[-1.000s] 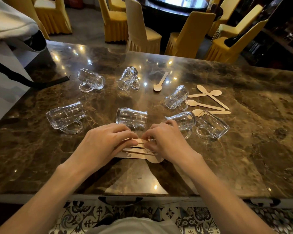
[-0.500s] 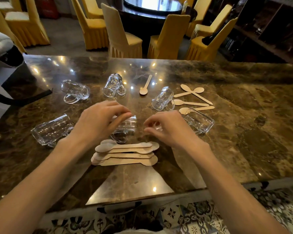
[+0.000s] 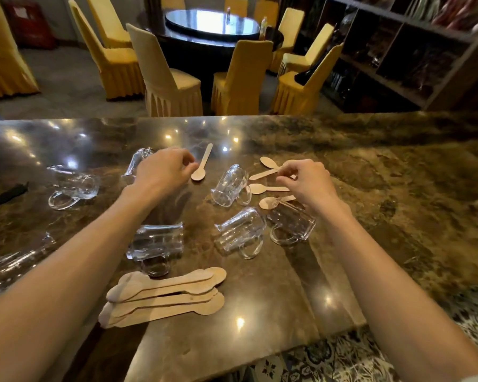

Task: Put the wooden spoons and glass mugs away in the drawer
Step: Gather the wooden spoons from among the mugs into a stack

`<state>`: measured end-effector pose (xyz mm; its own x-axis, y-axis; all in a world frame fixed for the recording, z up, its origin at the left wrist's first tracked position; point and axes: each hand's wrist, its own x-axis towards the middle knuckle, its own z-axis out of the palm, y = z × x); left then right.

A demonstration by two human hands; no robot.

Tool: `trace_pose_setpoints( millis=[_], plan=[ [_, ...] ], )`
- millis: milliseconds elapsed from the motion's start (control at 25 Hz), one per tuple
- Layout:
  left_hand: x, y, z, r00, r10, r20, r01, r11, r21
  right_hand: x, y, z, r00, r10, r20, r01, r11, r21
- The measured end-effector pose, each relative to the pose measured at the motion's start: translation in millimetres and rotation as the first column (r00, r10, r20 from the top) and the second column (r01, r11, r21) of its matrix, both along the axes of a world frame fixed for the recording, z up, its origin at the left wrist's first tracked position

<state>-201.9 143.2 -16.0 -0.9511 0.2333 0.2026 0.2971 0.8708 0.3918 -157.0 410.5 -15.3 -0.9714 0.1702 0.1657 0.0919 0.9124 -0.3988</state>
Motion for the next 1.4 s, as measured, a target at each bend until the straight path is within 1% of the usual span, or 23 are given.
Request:
trace_pose_setpoints(
  millis=[200,320,400,560,640,760,1000,1080,1160,1280,1400],
  plan=[
    [-44.5,24.0,-10.0,0.995,0.091,0.030,-0.087,0.991,-0.103,-36.2,29.0,-19.6,0.997,-0.060,0.057,0.060,0.998,0.010],
    [-66.1,38.1,-19.0,0.992,0.117,0.042,-0.109,0.979,-0.172,-56.6,39.9,-30.7,0.993,-0.100,0.055,0.100,0.995,0.011],
    [-76.1,43.5,-23.9,0.986,0.151,0.066,-0.133,0.967,-0.218,-66.3,43.7,-35.6,0.991,-0.121,0.050,0.119,0.992,0.042],
    [-89.8,44.4,-33.5,0.964,0.223,0.145,-0.175,0.943,-0.283,-76.5,48.6,-42.7,0.986,-0.132,0.099,0.123,0.988,0.096],
    [-93.2,45.4,-38.2,0.965,0.225,0.137,-0.174,0.935,-0.309,-79.0,52.5,-44.4,0.982,-0.129,0.136,0.115,0.988,0.105],
    [-98.1,50.0,-39.4,0.970,0.225,0.097,-0.184,0.930,-0.319,-83.4,56.0,-44.9,0.978,-0.109,0.180,0.088,0.989,0.119],
    [-93.6,55.9,-42.2,0.979,0.197,0.044,-0.175,0.938,-0.300,-83.2,52.1,-47.8,0.982,-0.110,0.156,0.089,0.987,0.132],
    [-92.7,55.0,-42.4,0.982,0.181,0.055,-0.161,0.952,-0.261,-82.9,51.3,-48.0,0.981,-0.106,0.162,0.085,0.988,0.128],
    [-94.4,51.2,-40.7,0.982,0.153,0.114,-0.122,0.962,-0.243,-81.3,49.4,-48.2,0.981,-0.102,0.163,0.083,0.990,0.116],
    [-98.7,46.6,-38.1,0.977,0.104,0.186,-0.044,0.952,-0.302,-77.5,47.2,-48.9,0.987,-0.090,0.135,0.077,0.992,0.102],
    [-96.1,42.9,-38.5,0.985,0.100,0.142,-0.054,0.953,-0.300,-72.7,45.8,-46.5,0.991,-0.087,0.105,0.078,0.993,0.092]
  ],
)
